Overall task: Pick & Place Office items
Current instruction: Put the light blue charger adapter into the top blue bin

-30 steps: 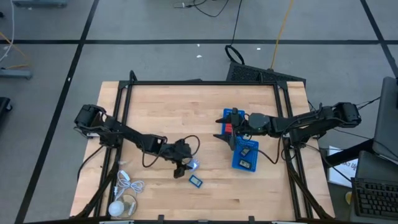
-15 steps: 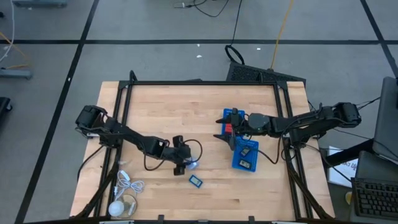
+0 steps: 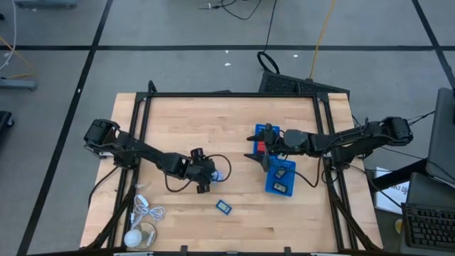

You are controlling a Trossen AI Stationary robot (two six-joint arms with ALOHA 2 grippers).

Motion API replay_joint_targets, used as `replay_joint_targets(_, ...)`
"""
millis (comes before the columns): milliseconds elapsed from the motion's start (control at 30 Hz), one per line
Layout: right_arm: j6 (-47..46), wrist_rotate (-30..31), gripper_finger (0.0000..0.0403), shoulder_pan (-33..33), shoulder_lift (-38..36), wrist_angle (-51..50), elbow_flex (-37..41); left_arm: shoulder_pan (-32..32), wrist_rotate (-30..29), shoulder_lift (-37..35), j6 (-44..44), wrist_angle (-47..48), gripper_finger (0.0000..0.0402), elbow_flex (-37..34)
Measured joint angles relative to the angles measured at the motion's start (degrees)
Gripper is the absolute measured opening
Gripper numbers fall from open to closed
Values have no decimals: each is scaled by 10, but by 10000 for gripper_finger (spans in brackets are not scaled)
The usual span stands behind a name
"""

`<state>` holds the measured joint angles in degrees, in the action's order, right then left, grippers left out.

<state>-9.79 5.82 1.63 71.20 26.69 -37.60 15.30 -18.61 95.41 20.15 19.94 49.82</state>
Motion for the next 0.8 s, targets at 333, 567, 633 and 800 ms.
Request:
replay_joint_targets(333,0,0,313,0,0,-2,0,7,47,-15,114,-16,269,31)
replay_joint_targets(567,0,0,313,0,0,-4,0,19,40,20,168,15,269,33)
replay_joint_targets(633,0,0,313,0,0,-4,0,21,37,25,188,25,269,35)
replay_joint_targets(800,0,0,313,0,0,-4,0,21,26,26,195,29,269,34)
